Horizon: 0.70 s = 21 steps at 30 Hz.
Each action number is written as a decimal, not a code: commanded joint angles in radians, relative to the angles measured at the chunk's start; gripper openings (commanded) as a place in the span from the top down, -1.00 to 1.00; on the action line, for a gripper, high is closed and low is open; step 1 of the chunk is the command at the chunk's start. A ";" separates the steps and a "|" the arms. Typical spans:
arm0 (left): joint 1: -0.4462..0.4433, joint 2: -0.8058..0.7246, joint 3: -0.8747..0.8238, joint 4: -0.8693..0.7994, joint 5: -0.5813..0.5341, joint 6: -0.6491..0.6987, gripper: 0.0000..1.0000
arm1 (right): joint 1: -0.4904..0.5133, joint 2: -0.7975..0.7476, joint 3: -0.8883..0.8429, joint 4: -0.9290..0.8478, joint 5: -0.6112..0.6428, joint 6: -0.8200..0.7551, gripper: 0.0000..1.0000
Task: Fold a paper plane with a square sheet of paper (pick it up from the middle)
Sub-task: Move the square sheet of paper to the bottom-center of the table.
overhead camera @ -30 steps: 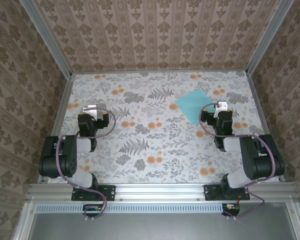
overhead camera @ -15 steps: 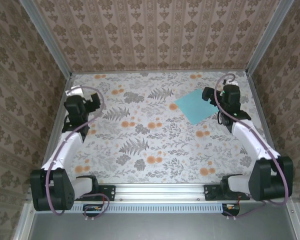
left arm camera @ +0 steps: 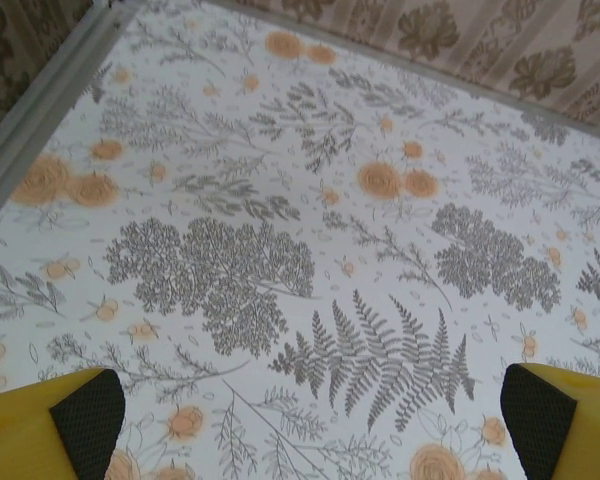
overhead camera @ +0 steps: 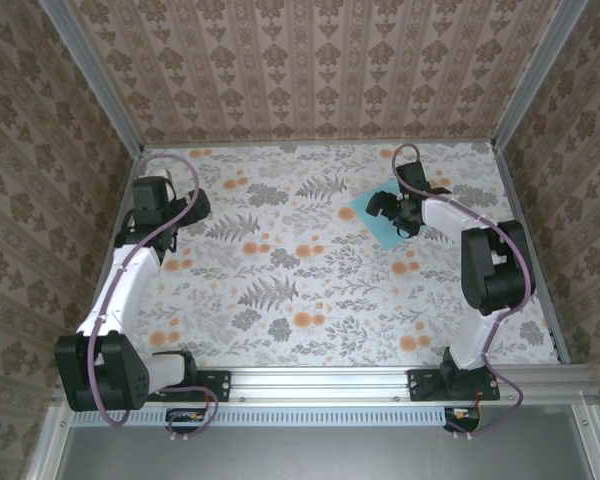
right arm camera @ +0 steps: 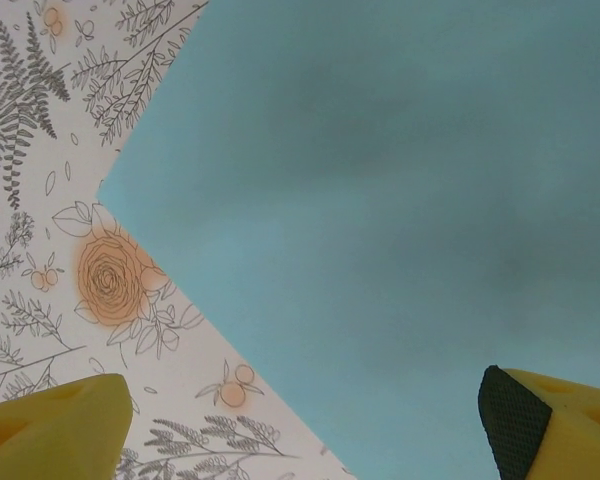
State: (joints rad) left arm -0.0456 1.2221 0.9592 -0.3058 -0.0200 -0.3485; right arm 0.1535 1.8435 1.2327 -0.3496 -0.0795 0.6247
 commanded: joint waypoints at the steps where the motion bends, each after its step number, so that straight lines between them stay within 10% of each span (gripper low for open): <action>1: -0.006 0.018 0.040 -0.055 0.029 -0.029 -1.00 | 0.010 0.058 0.067 -0.079 -0.016 0.046 -0.85; 13: -0.007 0.048 0.049 -0.068 0.071 -0.046 -1.00 | 0.100 0.119 0.037 -0.218 0.002 0.158 -0.80; 21: -0.017 0.056 0.046 -0.078 0.072 -0.058 -1.00 | 0.352 0.005 -0.167 -0.197 0.004 0.411 -0.80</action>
State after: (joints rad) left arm -0.0536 1.2648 0.9722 -0.3683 0.0334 -0.3809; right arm 0.4091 1.8469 1.1484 -0.4557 -0.0509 0.8818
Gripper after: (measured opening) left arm 0.997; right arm 0.899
